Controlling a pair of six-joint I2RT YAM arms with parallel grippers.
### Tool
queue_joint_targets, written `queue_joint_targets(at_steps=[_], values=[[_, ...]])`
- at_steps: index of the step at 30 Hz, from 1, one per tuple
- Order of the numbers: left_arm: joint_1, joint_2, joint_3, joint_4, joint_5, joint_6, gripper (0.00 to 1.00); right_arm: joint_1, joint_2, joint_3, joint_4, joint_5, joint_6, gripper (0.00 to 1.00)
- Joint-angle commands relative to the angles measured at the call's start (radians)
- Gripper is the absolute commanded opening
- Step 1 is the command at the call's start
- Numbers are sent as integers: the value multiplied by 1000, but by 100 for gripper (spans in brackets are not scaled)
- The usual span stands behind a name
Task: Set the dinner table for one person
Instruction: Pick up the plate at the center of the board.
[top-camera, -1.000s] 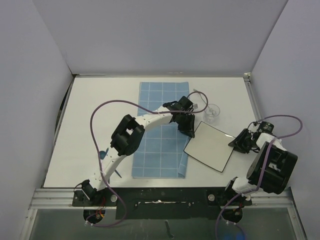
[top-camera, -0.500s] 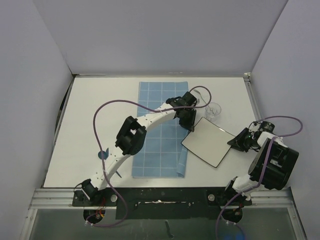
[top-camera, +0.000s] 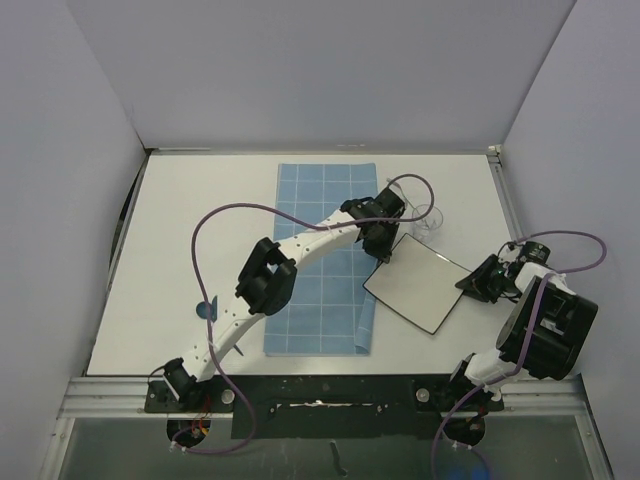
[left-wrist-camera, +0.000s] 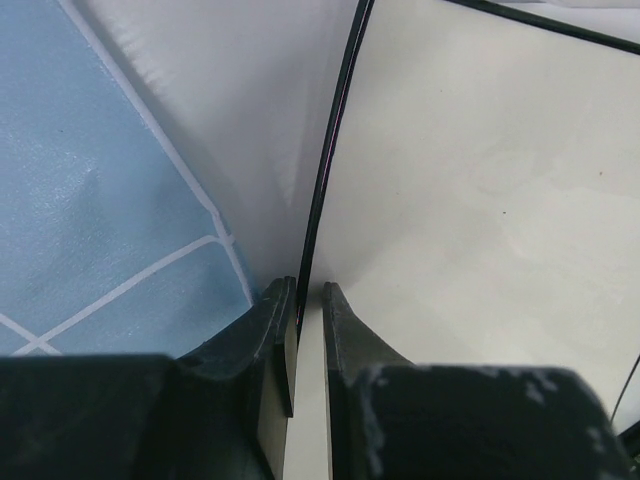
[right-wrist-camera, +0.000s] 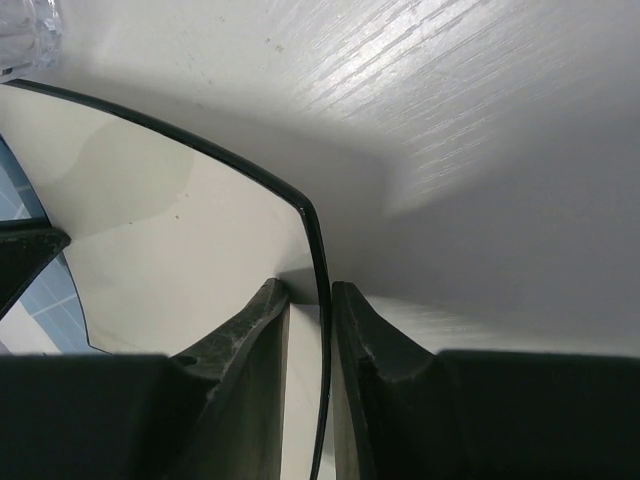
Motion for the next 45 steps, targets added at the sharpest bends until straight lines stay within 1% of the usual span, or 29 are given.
queue_joint_targets(at_steps=[1, 8, 17, 24, 34, 40, 45], values=[[-131, -51, -24, 100, 76, -10, 0, 59, -32, 25, -63, -199, 48, 0], [-159, -123, -54, 94, -1, 12, 0, 126, -63, 43, -60, -195, 91, 0], [-165, -176, -25, 65, -53, 36, 0, 210, -59, 88, -44, -192, 145, 0], [-169, -199, 17, 40, -82, 51, 0, 227, -67, 97, -44, -195, 157, 0], [-184, -174, 116, -28, -120, 64, 0, 228, -73, 86, -37, -199, 153, 0], [-184, -175, 93, -36, -127, 45, 0, 227, -67, 75, -33, -199, 142, 0], [-179, -220, -1, -23, -160, 45, 0, 225, -66, 76, -31, -201, 143, 0]])
